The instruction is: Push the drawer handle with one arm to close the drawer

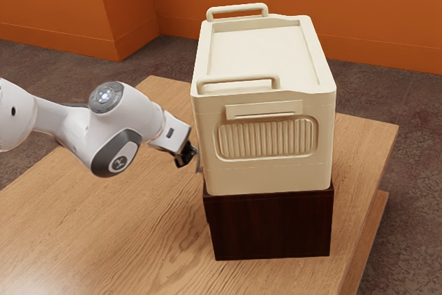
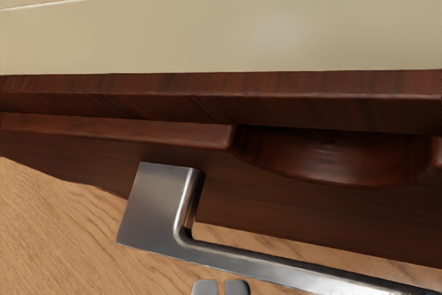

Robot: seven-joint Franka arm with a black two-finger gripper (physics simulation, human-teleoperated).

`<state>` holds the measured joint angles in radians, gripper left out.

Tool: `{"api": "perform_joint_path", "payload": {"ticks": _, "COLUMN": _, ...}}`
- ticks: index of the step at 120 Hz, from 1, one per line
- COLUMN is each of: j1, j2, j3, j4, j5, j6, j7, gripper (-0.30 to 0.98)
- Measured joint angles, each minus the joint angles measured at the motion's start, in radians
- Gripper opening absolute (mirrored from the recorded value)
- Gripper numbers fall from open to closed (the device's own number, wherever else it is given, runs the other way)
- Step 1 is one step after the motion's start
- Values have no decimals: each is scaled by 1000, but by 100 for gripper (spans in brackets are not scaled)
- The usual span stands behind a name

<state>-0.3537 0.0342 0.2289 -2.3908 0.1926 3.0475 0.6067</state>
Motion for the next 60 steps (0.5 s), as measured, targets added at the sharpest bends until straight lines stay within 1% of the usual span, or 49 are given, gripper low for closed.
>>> {"api": "perform_joint_path", "payload": {"ticks": 21, "j1": -14, "j2": 13, "j3": 0, "j4": -1, "j5": -5, "j6": 14, "j7": -1, "gripper": -10}}
{"api": "perform_joint_path", "payload": {"ticks": 32, "j1": -45, "j2": -3, "j3": 12, "j4": -33, "j5": -6, "j6": -3, "j7": -5, "gripper": -10}}
{"api": "perform_joint_path", "payload": {"ticks": 44, "j1": -79, "j2": -24, "j3": 27, "j4": -41, "j5": -7, "j6": -60, "j7": -12, "gripper": -10}}
{"api": "perform_joint_path", "payload": {"ticks": 60, "j1": -108, "j2": -95, "j3": 43, "j4": -44, "j5": -7, "j6": -185, "j7": -26, "gripper": -10}}
